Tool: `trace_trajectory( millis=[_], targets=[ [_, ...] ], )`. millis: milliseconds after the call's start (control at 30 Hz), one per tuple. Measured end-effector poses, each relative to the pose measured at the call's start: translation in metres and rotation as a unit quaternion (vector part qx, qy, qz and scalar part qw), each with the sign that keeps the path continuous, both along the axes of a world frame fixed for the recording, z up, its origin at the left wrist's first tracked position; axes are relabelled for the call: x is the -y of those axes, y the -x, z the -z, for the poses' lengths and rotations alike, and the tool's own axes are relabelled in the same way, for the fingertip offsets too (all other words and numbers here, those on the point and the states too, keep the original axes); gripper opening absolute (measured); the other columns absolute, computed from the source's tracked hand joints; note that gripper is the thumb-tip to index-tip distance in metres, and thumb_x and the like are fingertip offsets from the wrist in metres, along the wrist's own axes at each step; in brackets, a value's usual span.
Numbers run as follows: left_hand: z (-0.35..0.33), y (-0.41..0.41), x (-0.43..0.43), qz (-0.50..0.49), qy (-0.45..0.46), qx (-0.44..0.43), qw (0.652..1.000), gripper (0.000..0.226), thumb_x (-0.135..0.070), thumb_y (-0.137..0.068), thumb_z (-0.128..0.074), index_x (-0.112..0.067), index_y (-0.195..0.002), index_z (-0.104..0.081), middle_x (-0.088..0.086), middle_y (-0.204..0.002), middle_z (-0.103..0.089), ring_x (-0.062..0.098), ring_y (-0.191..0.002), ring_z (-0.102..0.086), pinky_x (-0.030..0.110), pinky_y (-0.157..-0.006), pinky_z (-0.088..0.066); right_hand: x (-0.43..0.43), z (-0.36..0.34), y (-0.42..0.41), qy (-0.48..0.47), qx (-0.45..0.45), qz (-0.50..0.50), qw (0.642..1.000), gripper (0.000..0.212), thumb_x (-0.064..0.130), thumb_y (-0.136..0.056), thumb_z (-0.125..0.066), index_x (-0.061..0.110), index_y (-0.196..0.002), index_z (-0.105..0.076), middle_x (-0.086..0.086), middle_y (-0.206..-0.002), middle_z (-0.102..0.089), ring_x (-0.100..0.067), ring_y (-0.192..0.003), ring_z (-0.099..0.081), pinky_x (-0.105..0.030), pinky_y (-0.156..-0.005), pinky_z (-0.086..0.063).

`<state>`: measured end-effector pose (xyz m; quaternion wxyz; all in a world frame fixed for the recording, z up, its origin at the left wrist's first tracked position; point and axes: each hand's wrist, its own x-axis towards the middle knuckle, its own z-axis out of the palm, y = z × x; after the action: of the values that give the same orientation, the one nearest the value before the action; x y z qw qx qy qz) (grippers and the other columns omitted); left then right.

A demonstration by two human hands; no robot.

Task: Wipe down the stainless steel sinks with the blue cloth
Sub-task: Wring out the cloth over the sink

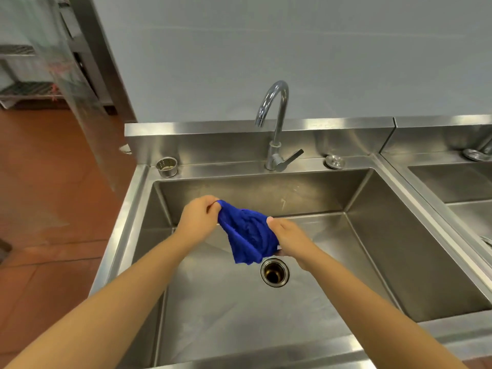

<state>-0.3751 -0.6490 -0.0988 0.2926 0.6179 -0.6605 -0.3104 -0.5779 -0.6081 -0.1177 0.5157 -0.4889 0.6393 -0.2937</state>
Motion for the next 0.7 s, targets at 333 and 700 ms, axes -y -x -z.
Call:
trace_trajectory(
  millis=[333, 700],
  targets=[
    [-0.035, -0.015, -0.027, -0.002, -0.034, -0.09, 0.995, 0.032, -0.017, -0.098, -0.041, -0.011, -0.067, -0.042, 0.0, -0.063, -0.039, 0.013, -0.06, -0.033, 0.023, -0.055, -0.029, -0.014, -0.017, -0.014, 0.107, -0.101, 0.069, 0.987, 0.039, 0.007, -0.096, -0.035, 0.018, -0.06, -0.024, 0.0, -0.06, -0.025, -0.013, -0.058, -0.021, -0.031, -0.057, -0.019],
    [-0.025, -0.048, -0.016, -0.13, -0.049, -0.159, 0.977, 0.039, -0.048, -0.095, -0.05, -0.015, -0.075, -0.059, 0.0, -0.069, -0.057, 0.017, -0.07, -0.051, 0.028, -0.064, -0.04, -0.03, -0.047, -0.01, 0.031, 0.243, 0.048, 0.968, 0.011, 0.006, -0.092, -0.06, 0.007, -0.085, -0.051, -0.013, -0.089, -0.063, -0.022, -0.083, -0.063, -0.035, -0.079, -0.054]
  ],
)
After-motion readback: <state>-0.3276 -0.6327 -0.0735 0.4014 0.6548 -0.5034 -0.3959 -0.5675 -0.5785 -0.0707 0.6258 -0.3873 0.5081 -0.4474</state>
